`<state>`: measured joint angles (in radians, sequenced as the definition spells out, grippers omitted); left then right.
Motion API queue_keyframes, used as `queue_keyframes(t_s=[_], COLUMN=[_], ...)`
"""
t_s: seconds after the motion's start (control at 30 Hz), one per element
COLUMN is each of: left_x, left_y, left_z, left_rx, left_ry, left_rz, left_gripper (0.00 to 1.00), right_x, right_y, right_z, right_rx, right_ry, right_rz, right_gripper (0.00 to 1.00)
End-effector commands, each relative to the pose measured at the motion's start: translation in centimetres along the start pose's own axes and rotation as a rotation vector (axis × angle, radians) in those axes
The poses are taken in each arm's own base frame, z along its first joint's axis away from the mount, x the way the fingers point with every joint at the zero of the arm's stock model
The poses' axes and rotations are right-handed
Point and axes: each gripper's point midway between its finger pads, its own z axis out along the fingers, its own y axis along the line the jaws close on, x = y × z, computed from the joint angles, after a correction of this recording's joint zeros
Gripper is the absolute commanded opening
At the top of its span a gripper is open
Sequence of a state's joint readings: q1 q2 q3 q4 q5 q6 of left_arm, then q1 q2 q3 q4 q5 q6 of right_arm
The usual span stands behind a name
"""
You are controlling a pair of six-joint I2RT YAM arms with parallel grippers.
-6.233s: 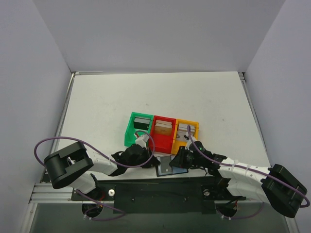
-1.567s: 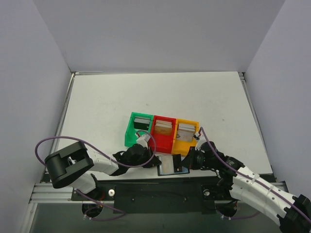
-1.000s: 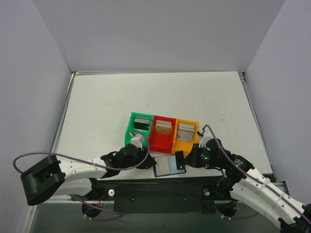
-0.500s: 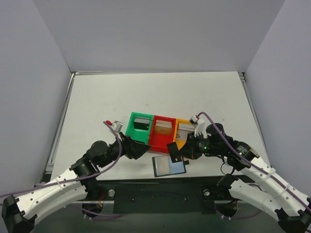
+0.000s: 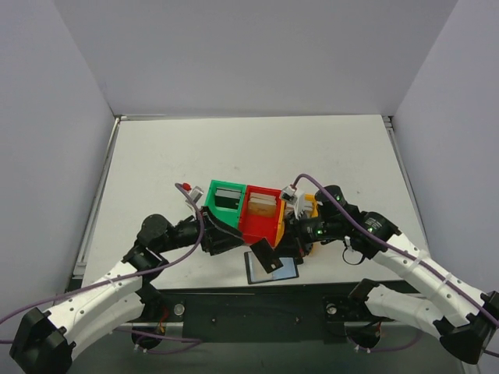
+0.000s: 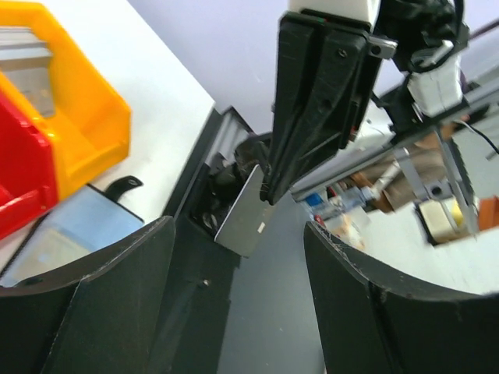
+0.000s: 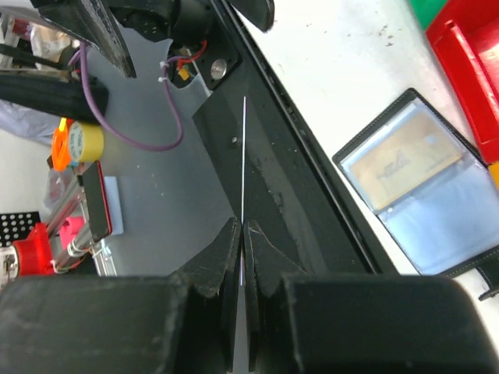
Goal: Take the credit cards out of the card holder
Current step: Place the credit card in the storage box.
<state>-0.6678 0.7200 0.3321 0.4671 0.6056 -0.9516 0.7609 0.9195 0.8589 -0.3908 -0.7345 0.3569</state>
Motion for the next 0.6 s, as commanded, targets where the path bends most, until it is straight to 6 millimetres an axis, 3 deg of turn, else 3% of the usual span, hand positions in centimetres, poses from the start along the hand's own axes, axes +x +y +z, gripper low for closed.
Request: queue_keyframes(t_s=[0.0, 0.3, 0.57], left_x=[0.5, 1.6, 3.7], left_y=[-4.2, -3.6, -4.7], left_z=[-0.1, 0.5, 1.1], left_rx=[0.223, 0.221, 0.248], left_ry=[0.081, 0.139, 0.207], left_rz=[0.051, 0.027, 0.054], left_gripper=[0.76, 0.63, 0.58], right_x=[-0.6, -0.5, -0.7], right_y=[2.6, 3.7, 3.7], right_z=[-0.2, 0.4, 0.7], right_rx=[-0.116, -0.134, -0.131], right_ry=[0.025, 0.066, 0.087], right_rz=[-0.054, -0.089, -0.102], right_gripper=[0.0, 0.0, 0.0])
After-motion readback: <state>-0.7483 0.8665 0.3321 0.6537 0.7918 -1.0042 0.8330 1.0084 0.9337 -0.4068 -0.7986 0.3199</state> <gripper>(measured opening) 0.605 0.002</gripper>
